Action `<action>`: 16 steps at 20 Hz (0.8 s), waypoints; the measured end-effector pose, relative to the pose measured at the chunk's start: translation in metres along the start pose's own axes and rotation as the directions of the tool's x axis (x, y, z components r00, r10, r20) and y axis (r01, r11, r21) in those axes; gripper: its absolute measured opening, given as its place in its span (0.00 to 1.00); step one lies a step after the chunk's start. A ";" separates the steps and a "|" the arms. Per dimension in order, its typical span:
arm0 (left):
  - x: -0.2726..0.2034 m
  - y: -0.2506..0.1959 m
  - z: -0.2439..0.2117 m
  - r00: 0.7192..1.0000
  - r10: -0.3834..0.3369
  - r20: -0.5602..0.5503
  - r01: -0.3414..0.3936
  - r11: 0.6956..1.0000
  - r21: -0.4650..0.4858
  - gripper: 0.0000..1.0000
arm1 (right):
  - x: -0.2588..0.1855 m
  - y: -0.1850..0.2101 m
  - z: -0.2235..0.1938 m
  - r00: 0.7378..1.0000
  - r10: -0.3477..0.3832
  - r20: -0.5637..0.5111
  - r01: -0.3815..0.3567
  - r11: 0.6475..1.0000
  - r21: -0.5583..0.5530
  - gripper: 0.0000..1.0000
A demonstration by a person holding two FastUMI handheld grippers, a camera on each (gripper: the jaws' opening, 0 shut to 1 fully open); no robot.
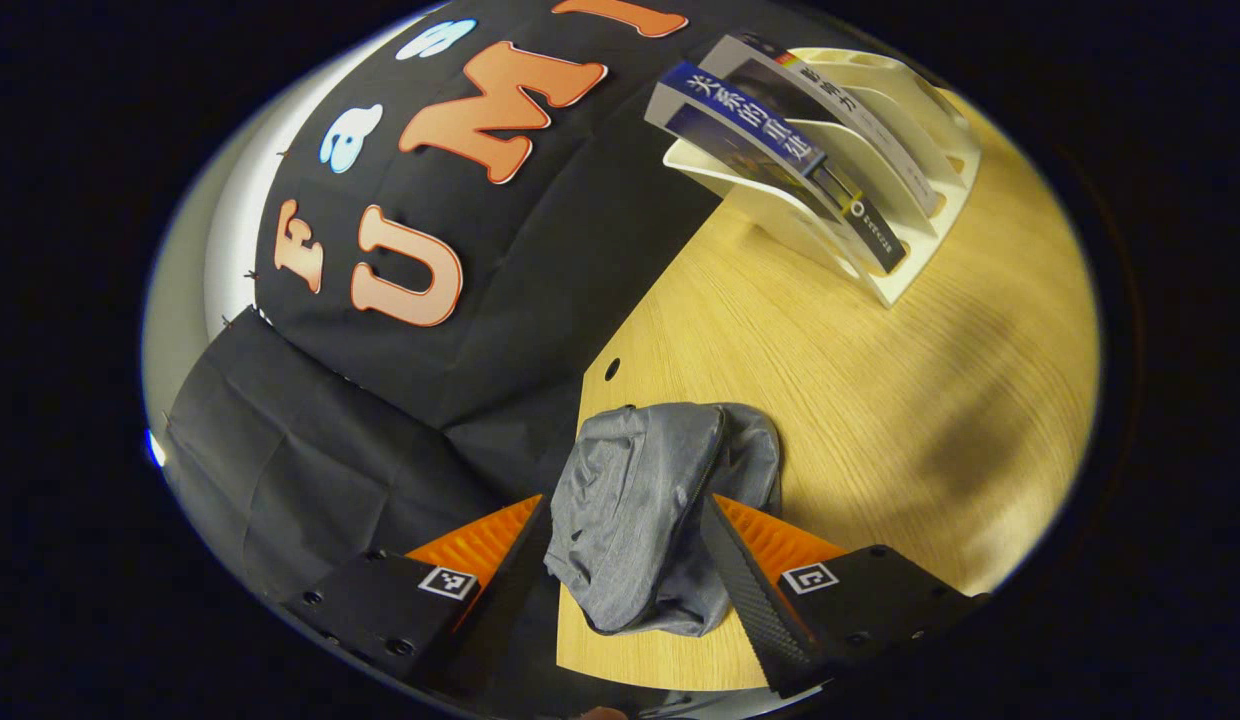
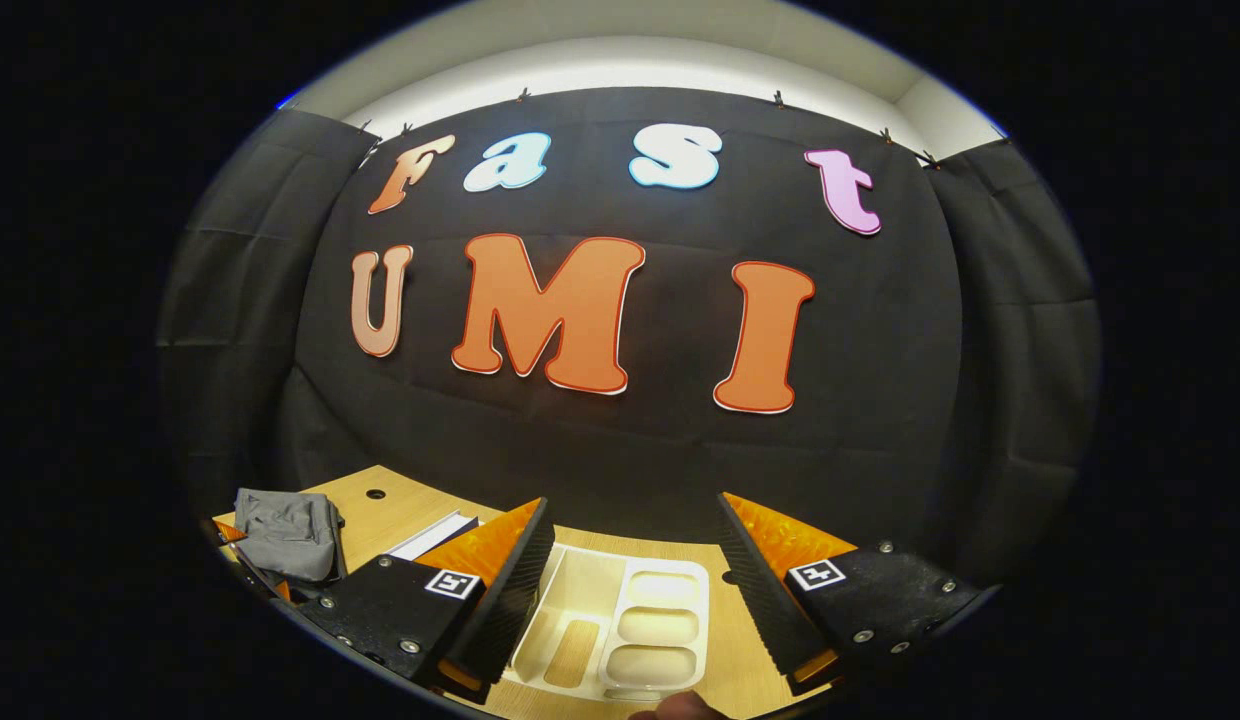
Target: Open the schoolbag, grab two books from the bookshelf and put them into the schoolbag.
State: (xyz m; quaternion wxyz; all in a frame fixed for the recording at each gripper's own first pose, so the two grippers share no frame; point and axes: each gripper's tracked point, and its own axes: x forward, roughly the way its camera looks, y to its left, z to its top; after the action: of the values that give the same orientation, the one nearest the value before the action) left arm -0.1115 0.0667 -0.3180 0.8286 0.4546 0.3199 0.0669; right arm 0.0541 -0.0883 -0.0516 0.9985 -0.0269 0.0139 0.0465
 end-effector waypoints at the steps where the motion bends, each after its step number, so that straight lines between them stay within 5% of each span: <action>1: 0.003 -0.002 -0.004 1.000 0.005 -0.014 -0.005 1.000 0.016 0.94 | -0.001 0.001 -0.001 1.000 0.008 -0.004 -0.008 1.000 0.003 0.96; 7: 0.029 0.009 -0.041 0.990 0.059 -0.131 -0.054 0.998 0.039 0.94 | -0.006 -0.009 0.003 1.000 0.004 0.012 -0.003 1.000 -0.016 0.96; 11: 0.044 0.018 -0.043 0.988 0.076 -0.137 -0.067 0.995 0.069 0.82 | -0.010 -0.020 0.004 0.999 -0.027 0.028 0.029 0.998 -0.063 0.96; 13: 0.052 0.019 -0.041 0.988 0.072 -0.138 -0.064 0.996 0.062 0.70 | -0.011 -0.022 0.001 0.999 -0.037 0.017 0.038 0.997 -0.063 0.96; 16: 0.056 0.028 -0.040 0.985 0.077 -0.153 -0.072 0.997 0.036 0.22 | -0.012 -0.021 -0.002 0.999 -0.043 0.004 0.043 0.998 -0.055 0.96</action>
State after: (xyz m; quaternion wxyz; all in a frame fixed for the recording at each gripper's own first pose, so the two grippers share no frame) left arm -0.0854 0.1338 -0.3370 0.7911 0.4723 0.3670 0.1279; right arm 0.0437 -0.1102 -0.0525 0.9981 -0.0545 0.0104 0.0254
